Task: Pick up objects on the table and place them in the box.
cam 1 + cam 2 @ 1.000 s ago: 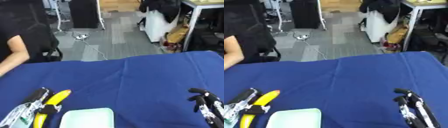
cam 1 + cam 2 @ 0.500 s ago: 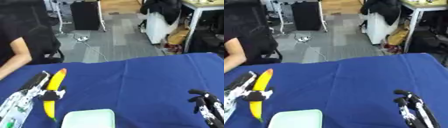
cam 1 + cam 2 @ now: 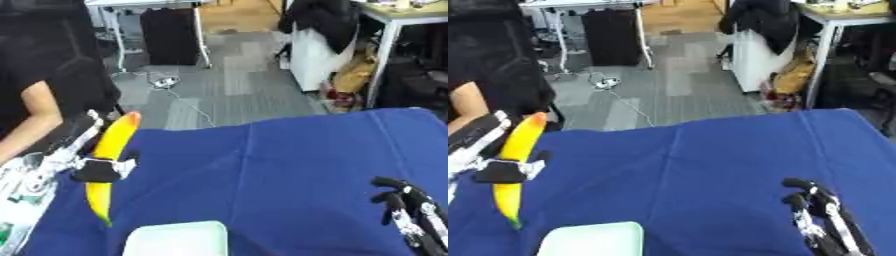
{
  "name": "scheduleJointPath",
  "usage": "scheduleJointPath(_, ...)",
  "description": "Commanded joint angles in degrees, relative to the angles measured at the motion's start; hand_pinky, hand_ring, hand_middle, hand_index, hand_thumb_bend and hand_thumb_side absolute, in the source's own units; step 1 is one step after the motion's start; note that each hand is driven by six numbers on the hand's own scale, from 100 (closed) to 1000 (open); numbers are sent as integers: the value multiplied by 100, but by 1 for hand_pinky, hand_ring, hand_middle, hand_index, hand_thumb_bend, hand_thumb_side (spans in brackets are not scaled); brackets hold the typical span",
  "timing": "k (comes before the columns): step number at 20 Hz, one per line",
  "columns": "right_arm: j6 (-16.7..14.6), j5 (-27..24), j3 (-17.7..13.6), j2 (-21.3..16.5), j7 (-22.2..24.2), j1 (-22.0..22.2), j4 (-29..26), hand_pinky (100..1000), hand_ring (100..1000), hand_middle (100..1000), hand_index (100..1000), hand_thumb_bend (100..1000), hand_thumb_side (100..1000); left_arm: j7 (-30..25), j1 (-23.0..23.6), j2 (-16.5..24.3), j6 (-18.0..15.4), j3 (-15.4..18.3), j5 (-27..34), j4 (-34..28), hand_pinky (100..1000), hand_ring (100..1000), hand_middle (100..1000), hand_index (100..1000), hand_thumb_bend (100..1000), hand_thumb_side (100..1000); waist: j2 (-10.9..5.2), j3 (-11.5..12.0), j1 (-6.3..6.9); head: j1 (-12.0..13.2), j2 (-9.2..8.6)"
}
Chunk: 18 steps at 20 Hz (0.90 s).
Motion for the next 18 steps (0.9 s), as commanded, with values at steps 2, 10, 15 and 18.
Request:
scheduleJointPath(2,-5,-12,-37,-74,-12,-27,-51,389,646,760,857,100,814,-138,-151,216,-62,-87,-34,-320,100,100,100,308,100,253,-165,0,0,-22,33)
scheduleJointPath(10,-9,-19,-20,-53,9,-54,-60,389,646,760,857,100,814,-586,-173,-14,-349,-638,-52,-280,100,100,100,320,100,253,-156,-21,16,-5,37)
scheduleJointPath(15,-11,-24,-14,-41,15,-76,-68,389,646,760,857,100,813,-718,-111,-196,-508,-917,-133,38,100,100,182,411,100,254,-122,-64,10,18,26)
scheduleJointPath(18,-12,-28,-10,-30,19,-88,-75,389,646,761,857,100,813,-712,-47,-322,-578,-1038,-153,321,100,100,247,465,100,429,-93,-73,7,28,25)
